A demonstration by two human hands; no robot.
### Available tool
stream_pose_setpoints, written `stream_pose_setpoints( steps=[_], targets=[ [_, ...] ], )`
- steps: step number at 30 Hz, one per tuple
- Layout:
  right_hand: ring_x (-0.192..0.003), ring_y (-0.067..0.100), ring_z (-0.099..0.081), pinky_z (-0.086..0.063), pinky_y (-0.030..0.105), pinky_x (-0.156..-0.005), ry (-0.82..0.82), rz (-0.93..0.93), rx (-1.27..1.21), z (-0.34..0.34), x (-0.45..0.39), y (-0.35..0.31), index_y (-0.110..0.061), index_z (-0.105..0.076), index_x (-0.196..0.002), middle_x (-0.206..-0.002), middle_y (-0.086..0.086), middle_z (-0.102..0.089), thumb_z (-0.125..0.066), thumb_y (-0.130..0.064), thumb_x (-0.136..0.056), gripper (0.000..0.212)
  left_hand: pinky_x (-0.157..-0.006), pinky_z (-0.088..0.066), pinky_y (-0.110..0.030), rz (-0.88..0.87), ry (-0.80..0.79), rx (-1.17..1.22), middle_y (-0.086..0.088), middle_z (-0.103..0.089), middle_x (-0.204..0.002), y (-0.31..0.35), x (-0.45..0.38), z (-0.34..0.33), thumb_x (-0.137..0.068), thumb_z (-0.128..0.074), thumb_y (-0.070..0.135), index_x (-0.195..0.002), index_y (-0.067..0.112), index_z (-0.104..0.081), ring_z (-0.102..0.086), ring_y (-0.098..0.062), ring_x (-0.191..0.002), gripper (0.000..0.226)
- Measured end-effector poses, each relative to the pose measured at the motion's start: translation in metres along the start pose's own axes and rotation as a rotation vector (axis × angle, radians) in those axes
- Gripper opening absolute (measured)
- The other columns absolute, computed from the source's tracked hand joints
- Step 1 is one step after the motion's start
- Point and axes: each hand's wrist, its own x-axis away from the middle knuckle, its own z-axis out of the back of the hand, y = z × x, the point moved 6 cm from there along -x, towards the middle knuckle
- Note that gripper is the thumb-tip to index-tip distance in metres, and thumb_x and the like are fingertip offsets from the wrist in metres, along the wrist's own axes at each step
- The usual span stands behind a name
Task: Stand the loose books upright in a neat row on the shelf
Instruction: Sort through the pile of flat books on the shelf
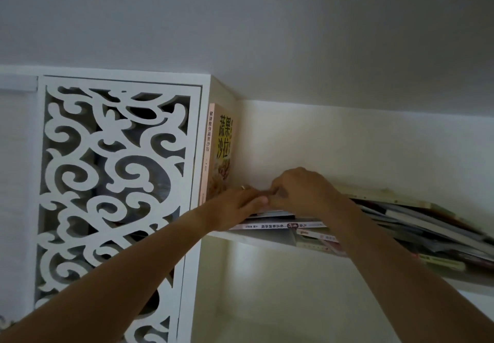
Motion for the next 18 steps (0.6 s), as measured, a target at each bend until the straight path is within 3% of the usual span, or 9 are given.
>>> stream_pose_setpoints(
  steps=[1, 4, 7, 8, 10, 12, 13, 15, 18],
  targets=[
    [-0.096, 0.018, -0.063, -0.049, 0.037, -0.084, -0.013, -0.044, -0.014, 0.001, 0.002, 0.010, -0.033, -0.074, -0.108, -0.103, -0.006, -0.071, -0.047, -0.070, -0.092, 0.048, -0.087, -0.056, -0.034, -0.003, -0.071, 0.085, 0.000, -0.066, -0.115, 0.001, 0.000, -0.003, -0.105, -0.033, 0.061, -0.144, 0.041, -0.049, -0.064, -0.011, -0.095, 0.046],
    [-0.115, 0.024, -0.059, -0.045, 0.043, -0.101, -0.194, -0.188, -0.058, -0.007, 0.013, 0.043, -0.040, -0.060, -0.134, -0.132, 0.001, -0.064, -0.027, -0.073, -0.099, 0.058, -0.092, -0.056, -0.033, 0.017, -0.114, -0.076, 0.001, -0.054, -0.126, -0.001, -0.005, -0.014, -0.092, -0.037, 0.080, -0.152, 0.050, -0.029, -0.060, -0.014, -0.105, 0.067],
    [-0.139, 0.032, -0.047, -0.040, 0.044, -0.113, -0.260, -0.270, -0.302, -0.010, 0.027, 0.063, -0.047, -0.020, -0.159, -0.160, 0.008, -0.040, -0.037, -0.076, -0.094, 0.073, -0.089, -0.056, -0.036, 0.044, -0.044, -0.127, 0.002, -0.051, -0.118, 0.002, -0.014, -0.011, -0.093, -0.042, 0.077, -0.151, 0.042, -0.038, -0.058, -0.015, -0.099, 0.069],
    [-0.138, 0.034, -0.047, -0.041, 0.043, -0.112, -0.213, -0.313, -0.343, -0.009, 0.029, 0.070, -0.045, -0.019, -0.160, -0.160, 0.010, -0.040, -0.042, -0.078, -0.091, 0.079, -0.089, -0.054, -0.034, 0.048, -0.038, -0.132, 0.002, -0.050, -0.116, 0.003, -0.016, -0.010, -0.094, -0.044, 0.075, -0.151, 0.041, -0.040, -0.057, -0.015, -0.099, 0.066],
    [-0.122, 0.032, -0.059, -0.048, 0.041, -0.100, -0.138, -0.382, -0.283, -0.008, 0.030, 0.080, -0.031, -0.049, -0.149, -0.145, 0.011, -0.057, -0.041, -0.085, -0.086, 0.083, -0.088, -0.051, -0.030, 0.054, -0.050, -0.138, 0.003, -0.048, -0.116, 0.006, -0.017, -0.009, -0.094, -0.046, 0.074, -0.149, 0.041, -0.043, -0.056, -0.015, -0.101, 0.064],
    [-0.092, 0.026, -0.064, -0.052, 0.037, -0.081, -0.107, -0.389, -0.176, -0.011, 0.029, 0.080, -0.018, -0.069, -0.116, -0.109, 0.009, -0.069, -0.032, -0.086, -0.087, 0.083, -0.091, -0.051, -0.032, 0.102, -0.071, -0.124, 0.004, -0.048, -0.117, 0.005, -0.019, -0.010, -0.091, -0.040, 0.080, -0.144, 0.040, -0.047, -0.056, -0.015, -0.104, 0.067],
    [-0.084, 0.024, -0.063, -0.051, 0.035, -0.075, -0.070, -0.391, -0.149, -0.011, 0.028, 0.076, -0.015, -0.070, -0.107, -0.098, 0.007, -0.068, -0.030, -0.085, -0.089, 0.082, -0.093, -0.051, -0.035, 0.124, -0.071, -0.095, 0.004, -0.048, -0.117, 0.007, -0.020, -0.010, -0.090, -0.034, 0.084, -0.141, 0.038, -0.050, -0.055, -0.015, -0.105, 0.070],
    [-0.084, 0.026, -0.063, -0.048, 0.035, -0.072, 0.029, -0.382, -0.104, -0.009, 0.025, 0.065, -0.014, -0.067, -0.103, -0.096, 0.008, -0.068, -0.029, -0.081, -0.093, 0.078, -0.098, -0.048, -0.037, 0.153, -0.046, 0.032, 0.003, -0.051, -0.114, 0.018, -0.022, -0.008, -0.093, -0.024, 0.081, -0.133, 0.035, -0.057, -0.054, -0.013, -0.105, 0.069],
    [-0.094, 0.031, -0.064, -0.051, 0.037, -0.078, 0.106, -0.294, -0.156, -0.005, 0.013, 0.038, -0.014, -0.062, -0.121, -0.109, 0.012, -0.069, -0.039, -0.062, -0.101, 0.056, -0.092, -0.041, -0.024, 0.198, 0.012, 0.387, 0.008, -0.063, -0.117, 0.037, -0.025, -0.007, -0.104, -0.021, 0.066, -0.121, 0.031, -0.068, -0.058, -0.003, -0.104, 0.061]
  ],
)
